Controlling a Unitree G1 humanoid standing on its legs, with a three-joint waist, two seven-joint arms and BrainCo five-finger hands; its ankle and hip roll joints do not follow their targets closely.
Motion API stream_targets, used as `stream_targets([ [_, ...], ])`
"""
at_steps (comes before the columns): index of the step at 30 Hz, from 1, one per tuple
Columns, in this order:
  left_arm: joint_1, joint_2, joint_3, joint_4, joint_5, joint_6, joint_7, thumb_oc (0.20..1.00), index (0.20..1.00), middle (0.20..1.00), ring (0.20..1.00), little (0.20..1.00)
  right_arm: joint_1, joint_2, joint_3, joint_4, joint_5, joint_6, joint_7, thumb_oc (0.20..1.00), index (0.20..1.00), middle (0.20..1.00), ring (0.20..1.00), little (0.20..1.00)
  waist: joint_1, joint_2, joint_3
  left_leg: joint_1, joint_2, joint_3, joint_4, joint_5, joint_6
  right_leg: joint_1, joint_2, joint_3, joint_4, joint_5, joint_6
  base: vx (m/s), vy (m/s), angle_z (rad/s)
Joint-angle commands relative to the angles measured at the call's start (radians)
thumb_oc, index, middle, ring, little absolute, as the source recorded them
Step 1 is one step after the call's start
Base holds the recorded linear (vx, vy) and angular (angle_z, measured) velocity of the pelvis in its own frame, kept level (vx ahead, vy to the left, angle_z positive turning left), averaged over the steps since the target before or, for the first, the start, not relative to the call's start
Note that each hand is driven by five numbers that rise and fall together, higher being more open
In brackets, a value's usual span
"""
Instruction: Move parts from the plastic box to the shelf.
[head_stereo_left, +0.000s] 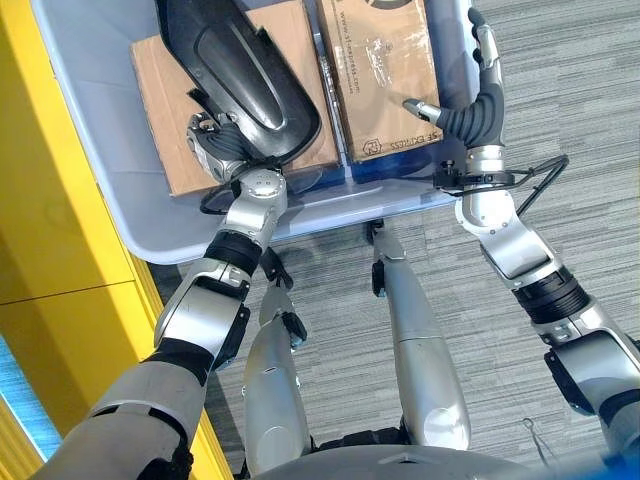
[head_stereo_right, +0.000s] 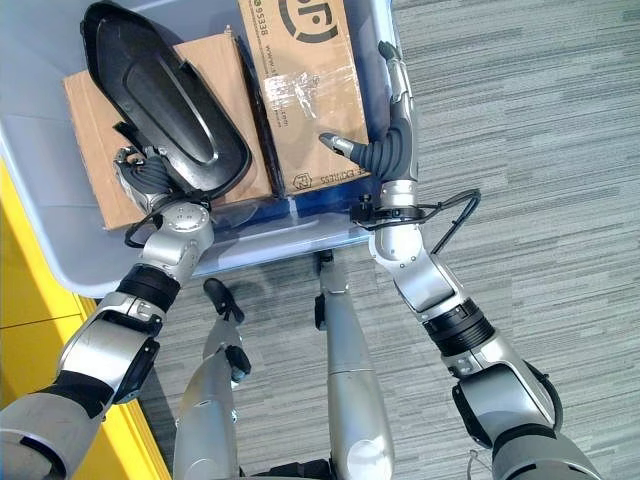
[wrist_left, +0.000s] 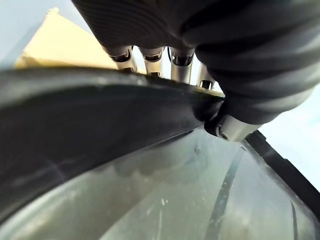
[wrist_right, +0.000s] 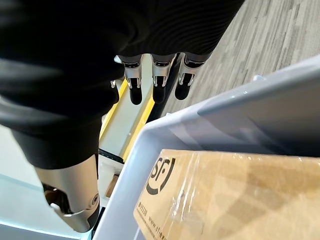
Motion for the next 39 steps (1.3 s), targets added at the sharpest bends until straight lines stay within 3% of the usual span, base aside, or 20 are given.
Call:
stream_targets([
  [1,0.101,-0.248,-0.018,0.124,-0.265,0.048,-0.301,0.2,0.2,0.2,0.2,0.2,-0.026,0.013,-0.026,-0.072,0.009,-0.027,-0.01,1.0,1.0,1.0,1.0,1.0,-0.057,-0.059,0.043,-0.09,0.097,-0.059,0.096,0.012,-0.052,0.111,0.035,-0.077,-0.042,-0.039,0.006,0.0,0.0,0.0],
  [9,0.11,-0.203,-0.026,0.022,-0.112,-0.073,-0.302,0.2,0.2,0.2,0.2,0.2,0.025,0.002,-0.038,-0.083,0.015,-0.064,0.022,1.0,1.0,1.0,1.0,1.0,-0.056,-0.048,0.043,-0.052,0.1,-0.056,0.115,0.017,-0.051,0.141,0.038,-0.069,-0.022,-0.062,-0.003,0.0,0.051,-0.01],
  [12,0.154,-0.172,-0.027,-0.091,-0.055,-0.143,-0.278,0.2,0.2,0.2,0.2,0.2,0.085,0.012,-0.05,-0.091,0.022,-0.09,0.041,1.0,1.0,1.0,1.0,1.0,-0.042,-0.026,0.043,0.0,0.091,-0.068,0.113,0.022,-0.048,0.188,0.039,-0.068,-0.026,-0.076,-0.01,-0.02,0.125,0.01],
  [15,0.213,-0.15,-0.007,-0.185,0.025,-0.171,-0.26,0.2,0.2,0.2,0.2,0.2,0.141,0.034,-0.056,-0.091,0.031,-0.128,0.058,1.0,1.0,1.0,1.0,1.0,-0.022,-0.009,0.043,0.043,0.087,-0.088,0.12,0.02,-0.042,0.24,0.04,-0.074,-0.03,-0.093,-0.02,-0.03,0.093,0.02],
  [17,0.262,-0.132,0.002,-0.251,0.063,-0.192,-0.247,0.2,0.2,0.2,0.2,0.2,0.166,0.048,-0.061,-0.109,0.028,-0.158,0.059,1.0,1.0,1.0,1.0,1.0,-0.009,-0.003,0.043,0.082,0.09,-0.096,0.123,0.02,-0.041,0.285,0.039,-0.085,-0.035,-0.104,-0.024,-0.03,0.119,0.1],
  [21,0.354,-0.079,0.039,-0.425,0.164,-0.221,-0.222,0.2,0.2,0.2,0.2,0.2,0.232,0.054,-0.07,-0.172,0.025,-0.149,0.096,1.0,1.0,1.0,1.0,1.0,0.009,0.02,0.043,0.196,0.095,-0.1,0.112,0.022,-0.039,0.403,0.036,-0.103,-0.055,-0.137,-0.034,-0.02,0.203,0.1],
  [27,0.496,-0.021,0.099,-0.656,0.207,-0.271,-0.267,0.2,0.2,0.2,0.2,0.2,0.354,0.028,-0.08,-0.173,0.016,-0.189,0.102,1.0,1.0,1.0,1.0,1.0,0.041,0.048,0.036,0.362,0.085,-0.115,0.08,0.035,-0.029,0.61,0.017,-0.125,-0.1,-0.168,-0.04,0.01,0.251,0.04],
  [31,0.617,0.004,0.11,-0.789,0.254,-0.274,-0.307,0.2,0.2,0.2,0.2,0.2,0.474,0.003,-0.114,-0.165,0.059,-0.21,0.105,1.0,1.0,1.0,1.0,1.0,0.066,0.06,-0.048,0.422,0.055,-0.122,0.044,0.035,-0.004,0.744,-0.005,-0.142,-0.199,-0.138,-0.04,0.04,0.261,0.12],
  [34,0.7,0.047,0.143,-0.877,0.425,-0.263,-0.183,0.2,0.2,0.2,0.2,0.2,0.567,-0.016,-0.114,-0.144,0.092,-0.216,0.173,1.0,1.0,1.0,1.0,1.0,0.09,0.067,-0.132,0.495,0.009,-0.114,0.011,-0.008,0.012,0.883,-0.041,-0.161,-0.303,-0.106,-0.014,0.16,0.308,0.18],
  [39,0.774,0.079,0.165,-0.977,0.432,-0.227,-0.246,0.2,0.2,0.2,0.2,0.2,0.598,0.012,-0.048,-0.118,0.15,-0.163,0.292,1.0,1.0,1.0,1.0,1.0,0.151,0.092,-0.224,0.597,-0.047,-0.136,-0.055,-0.055,0.023,1.025,-0.062,-0.229,-0.384,-0.073,0.024,0.11,0.137,0.27],
])
